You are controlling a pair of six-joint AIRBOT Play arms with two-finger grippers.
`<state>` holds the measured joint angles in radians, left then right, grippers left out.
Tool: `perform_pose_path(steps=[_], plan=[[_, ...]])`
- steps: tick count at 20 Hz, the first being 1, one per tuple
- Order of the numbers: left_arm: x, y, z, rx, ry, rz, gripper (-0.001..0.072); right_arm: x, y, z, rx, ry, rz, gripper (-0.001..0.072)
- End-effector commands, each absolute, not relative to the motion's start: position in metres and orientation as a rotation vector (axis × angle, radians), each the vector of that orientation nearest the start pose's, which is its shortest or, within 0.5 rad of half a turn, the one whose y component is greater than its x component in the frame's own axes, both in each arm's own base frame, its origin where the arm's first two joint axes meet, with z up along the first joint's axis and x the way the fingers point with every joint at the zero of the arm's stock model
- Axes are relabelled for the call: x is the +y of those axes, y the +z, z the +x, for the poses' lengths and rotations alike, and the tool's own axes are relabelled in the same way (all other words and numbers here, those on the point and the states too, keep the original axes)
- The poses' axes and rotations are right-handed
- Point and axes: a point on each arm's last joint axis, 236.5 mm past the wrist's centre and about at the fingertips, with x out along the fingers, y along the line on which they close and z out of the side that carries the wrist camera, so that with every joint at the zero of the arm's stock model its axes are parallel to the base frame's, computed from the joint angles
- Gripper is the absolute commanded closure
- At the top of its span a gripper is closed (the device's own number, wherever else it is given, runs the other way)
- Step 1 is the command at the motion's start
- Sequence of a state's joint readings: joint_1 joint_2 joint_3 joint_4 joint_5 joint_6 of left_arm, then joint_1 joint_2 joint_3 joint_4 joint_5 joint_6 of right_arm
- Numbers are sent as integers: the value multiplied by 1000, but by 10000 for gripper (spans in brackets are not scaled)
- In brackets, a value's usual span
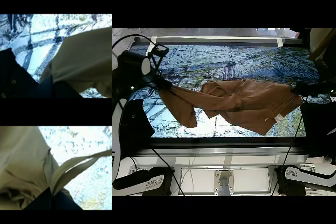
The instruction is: Fold the clothes and pants, and hang the long-sleeved shirts on hangers.
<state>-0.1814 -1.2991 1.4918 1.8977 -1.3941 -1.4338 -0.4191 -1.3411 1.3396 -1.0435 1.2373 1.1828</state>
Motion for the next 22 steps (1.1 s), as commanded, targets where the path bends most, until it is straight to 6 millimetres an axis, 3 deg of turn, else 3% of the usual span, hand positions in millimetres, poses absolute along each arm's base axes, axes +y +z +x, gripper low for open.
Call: perform_pose_path(steps=[1, 2, 4, 6, 9, 11, 13, 15, 17, 20, 22], plan=[[40, 127, 397, 1195, 127, 529, 700, -70, 108, 437, 977, 138, 295, 684], [57, 137, 396, 1183, 190, 577, 700, -74, 116, 440, 961, 125, 287, 684], [92, 156, 393, 1164, 320, 634, 699, -103, 134, 441, 935, 24, 255, 684], [98, 150, 390, 1183, 315, 575, 700, -121, 151, 440, 905, -33, 262, 684], [49, 121, 390, 1217, 123, 397, 700, -116, 148, 443, 914, -22, 267, 684], [0, 99, 392, 1251, -68, 295, 700, -104, 133, 453, 942, 8, 267, 683], [-36, 76, 395, 1295, -222, 276, 699, -89, 113, 468, 964, 44, 272, 683], [-44, 45, 400, 1363, -254, 308, 700, -81, 99, 498, 917, 45, 288, 683], [-42, 11, 411, 1414, -242, 318, 699, -85, 89, 539, 808, -27, 364, 684], [-17, -32, 439, 1424, -79, 301, 699, -95, 70, 587, 666, -131, 541, 684], [-13, -53, 455, 1398, -34, 296, 699, -96, 45, 604, 641, -159, 639, 682]])
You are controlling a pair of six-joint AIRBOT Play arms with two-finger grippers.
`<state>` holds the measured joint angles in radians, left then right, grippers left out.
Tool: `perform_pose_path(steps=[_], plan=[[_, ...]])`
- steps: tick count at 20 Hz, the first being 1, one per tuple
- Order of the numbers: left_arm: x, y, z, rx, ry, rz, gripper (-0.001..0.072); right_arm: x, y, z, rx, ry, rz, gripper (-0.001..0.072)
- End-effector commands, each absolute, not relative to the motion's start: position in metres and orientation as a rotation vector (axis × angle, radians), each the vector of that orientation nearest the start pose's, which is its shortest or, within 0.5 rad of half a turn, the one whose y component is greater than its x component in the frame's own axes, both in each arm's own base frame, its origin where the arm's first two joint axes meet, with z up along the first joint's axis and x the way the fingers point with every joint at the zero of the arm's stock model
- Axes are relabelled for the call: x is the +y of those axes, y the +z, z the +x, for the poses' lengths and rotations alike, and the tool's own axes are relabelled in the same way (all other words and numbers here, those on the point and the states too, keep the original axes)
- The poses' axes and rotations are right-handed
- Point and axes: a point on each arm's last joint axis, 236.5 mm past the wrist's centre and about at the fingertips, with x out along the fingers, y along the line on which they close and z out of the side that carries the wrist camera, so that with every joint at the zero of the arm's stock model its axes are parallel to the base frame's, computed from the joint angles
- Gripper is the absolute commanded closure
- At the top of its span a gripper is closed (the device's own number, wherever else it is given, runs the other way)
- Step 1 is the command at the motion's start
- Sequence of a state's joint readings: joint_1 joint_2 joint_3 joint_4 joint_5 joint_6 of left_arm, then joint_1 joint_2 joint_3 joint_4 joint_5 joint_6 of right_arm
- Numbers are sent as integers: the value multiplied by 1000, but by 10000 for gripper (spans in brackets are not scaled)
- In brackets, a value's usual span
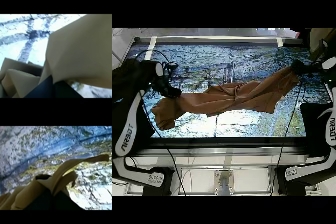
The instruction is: Fold the clothes and pants, and hang the long-sleeved shirts on hangers.
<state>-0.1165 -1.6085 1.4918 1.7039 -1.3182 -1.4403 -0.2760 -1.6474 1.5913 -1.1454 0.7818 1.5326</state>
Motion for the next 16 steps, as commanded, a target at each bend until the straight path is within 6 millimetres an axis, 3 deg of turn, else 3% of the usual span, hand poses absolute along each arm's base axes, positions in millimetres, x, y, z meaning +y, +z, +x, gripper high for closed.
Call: perform_pose_path(steps=[1, 2, 3, 4, 5, 8, 10, 12, 14, 16], plan=[[-15, -60, 461, 1386, -39, 296, 699, -92, 32, 606, 658, -158, 672, 657], [-18, -63, 466, 1372, -32, 280, 675, -89, 22, 606, 680, -155, 696, 429], [-18, -61, 469, 1357, -13, 256, 453, -87, 17, 603, 705, -151, 699, 251], [-18, -54, 470, 1344, -12, 255, 102, -88, 18, 597, 730, -145, 692, 252], [-17, -40, 469, 1322, -7, 255, 5, -92, 23, 589, 765, -130, 659, 252], [9, 35, 462, 1192, 62, 280, 10, -124, 52, 531, 927, -115, 462, 252], [28, 68, 429, 1147, 129, 182, 10, -147, 78, 475, 1021, -124, 336, 253], [56, 51, 356, 1199, 244, 55, 10, -158, 92, 421, 1069, -119, 284, 253], [67, 9, 279, 1241, 370, -130, 10, -147, 85, 384, 1051, -105, 367, 251], [52, -13, 253, 1162, 399, -365, 10, -113, 67, 378, 983, -49, 558, 249]])
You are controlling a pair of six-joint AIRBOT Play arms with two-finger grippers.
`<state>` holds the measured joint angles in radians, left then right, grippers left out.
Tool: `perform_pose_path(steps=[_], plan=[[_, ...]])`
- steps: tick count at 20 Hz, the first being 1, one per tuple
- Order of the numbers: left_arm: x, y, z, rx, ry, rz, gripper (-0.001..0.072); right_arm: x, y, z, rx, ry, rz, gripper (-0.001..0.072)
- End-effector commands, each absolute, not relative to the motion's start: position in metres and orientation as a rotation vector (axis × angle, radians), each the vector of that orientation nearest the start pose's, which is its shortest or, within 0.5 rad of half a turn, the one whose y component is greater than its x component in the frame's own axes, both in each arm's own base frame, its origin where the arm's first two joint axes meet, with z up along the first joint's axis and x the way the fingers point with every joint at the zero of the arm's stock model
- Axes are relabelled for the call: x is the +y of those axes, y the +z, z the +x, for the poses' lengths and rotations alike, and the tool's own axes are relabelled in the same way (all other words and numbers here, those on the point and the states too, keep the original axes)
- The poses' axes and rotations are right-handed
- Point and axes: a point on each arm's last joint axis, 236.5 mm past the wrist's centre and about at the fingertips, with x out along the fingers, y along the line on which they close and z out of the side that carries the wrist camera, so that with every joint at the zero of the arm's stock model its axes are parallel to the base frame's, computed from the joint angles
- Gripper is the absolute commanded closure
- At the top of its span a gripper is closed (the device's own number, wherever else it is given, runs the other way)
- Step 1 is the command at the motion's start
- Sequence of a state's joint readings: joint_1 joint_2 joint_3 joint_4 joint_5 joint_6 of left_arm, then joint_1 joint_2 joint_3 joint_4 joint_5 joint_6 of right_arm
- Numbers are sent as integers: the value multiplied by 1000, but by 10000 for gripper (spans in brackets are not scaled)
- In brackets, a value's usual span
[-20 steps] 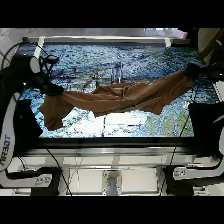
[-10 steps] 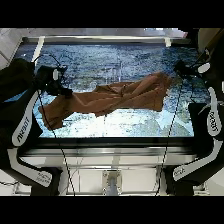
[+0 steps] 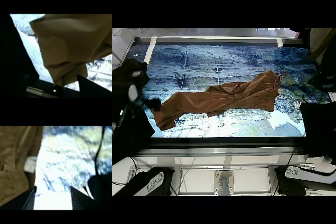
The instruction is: Fold the clothes and pants, and hang the long-sleeved shirts on hangers.
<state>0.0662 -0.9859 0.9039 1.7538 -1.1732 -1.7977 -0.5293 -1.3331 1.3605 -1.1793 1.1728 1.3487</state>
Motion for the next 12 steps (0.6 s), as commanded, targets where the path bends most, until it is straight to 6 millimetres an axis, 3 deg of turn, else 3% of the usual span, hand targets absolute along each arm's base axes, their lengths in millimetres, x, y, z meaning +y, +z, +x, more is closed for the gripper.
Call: perform_pose_path(steps=[1, 4, 6, 8, 10, 12], plan=[[45, -17, 252, 1113, 394, -461, 10, -93, 53, 380, 977, 3, 630, 249], [45, -26, 256, 1096, 366, -486, 10, -52, 2, 378, 1095, 114, 663, 248], [42, -45, 253, 1177, 335, -446, 10, -36, -24, 390, 1135, 135, 662, 249], [27, -68, 242, 1303, 326, -513, 10, -25, -34, 400, 1135, 140, 644, 250], [27, -83, 239, 1360, 338, -513, 30, -16, -37, 404, 1136, 154, 622, 250], [33, -89, 253, 1317, 343, -506, 127, -14, -37, 404, 1140, 159, 619, 250]])
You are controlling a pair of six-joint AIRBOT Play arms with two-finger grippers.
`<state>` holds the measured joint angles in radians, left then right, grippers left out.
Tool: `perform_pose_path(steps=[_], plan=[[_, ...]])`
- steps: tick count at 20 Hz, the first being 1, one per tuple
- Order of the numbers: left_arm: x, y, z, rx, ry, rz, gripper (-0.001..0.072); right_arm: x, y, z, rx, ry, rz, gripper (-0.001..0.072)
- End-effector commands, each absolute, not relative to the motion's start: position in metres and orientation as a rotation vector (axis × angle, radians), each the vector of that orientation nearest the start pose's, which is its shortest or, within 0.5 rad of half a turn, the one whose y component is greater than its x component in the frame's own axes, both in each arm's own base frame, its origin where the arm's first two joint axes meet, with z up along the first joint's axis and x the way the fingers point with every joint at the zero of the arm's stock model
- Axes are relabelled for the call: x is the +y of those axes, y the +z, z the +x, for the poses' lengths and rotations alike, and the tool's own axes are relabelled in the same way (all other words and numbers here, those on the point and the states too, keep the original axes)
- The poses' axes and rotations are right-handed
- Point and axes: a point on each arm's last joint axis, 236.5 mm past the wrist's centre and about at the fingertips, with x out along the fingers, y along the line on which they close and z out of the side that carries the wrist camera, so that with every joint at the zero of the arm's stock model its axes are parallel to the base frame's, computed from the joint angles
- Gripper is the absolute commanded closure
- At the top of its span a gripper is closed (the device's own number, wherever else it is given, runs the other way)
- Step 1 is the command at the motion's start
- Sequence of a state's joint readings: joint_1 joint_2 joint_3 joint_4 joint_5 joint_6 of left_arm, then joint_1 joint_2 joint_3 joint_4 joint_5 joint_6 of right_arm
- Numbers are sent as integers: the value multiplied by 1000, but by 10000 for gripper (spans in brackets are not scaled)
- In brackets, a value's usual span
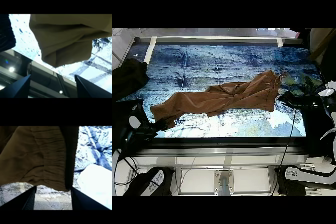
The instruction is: Fold the clothes and pants, and hang the long-sleeved shirts on hangers.
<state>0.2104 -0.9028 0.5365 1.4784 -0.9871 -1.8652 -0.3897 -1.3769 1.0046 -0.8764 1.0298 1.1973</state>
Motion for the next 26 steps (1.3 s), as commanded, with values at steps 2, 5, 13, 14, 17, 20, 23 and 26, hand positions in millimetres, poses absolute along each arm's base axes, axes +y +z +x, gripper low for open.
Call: perform_pose_path(steps=[2, 5, 13, 14, 17, 20, 23, 26], plan=[[39, -89, 274, 1231, 346, -507, 128, -14, -36, 404, 1139, 159, 620, 250], [45, -94, 292, 1172, 348, -509, 148, -13, -36, 403, 1141, 162, 624, 250], [43, -107, 274, 1277, 331, -452, 699, -10, -36, 400, 1157, 165, 642, 250], [47, -106, 273, 1277, 334, -430, 699, -8, -37, 398, 1169, 168, 650, 249], [55, -99, 275, 1266, 338, -377, 699, -5, -47, 391, 1192, 152, 681, 227], [57, -87, 283, 1231, 334, -375, 699, 3, -71, 374, 1252, 144, 730, 202], [58, -81, 287, 1210, 332, -373, 699, 8, -90, 374, 1278, 131, 799, 192], [58, -80, 287, 1209, 332, -373, 699, 17, -94, 388, 1237, 162, 880, 192]])
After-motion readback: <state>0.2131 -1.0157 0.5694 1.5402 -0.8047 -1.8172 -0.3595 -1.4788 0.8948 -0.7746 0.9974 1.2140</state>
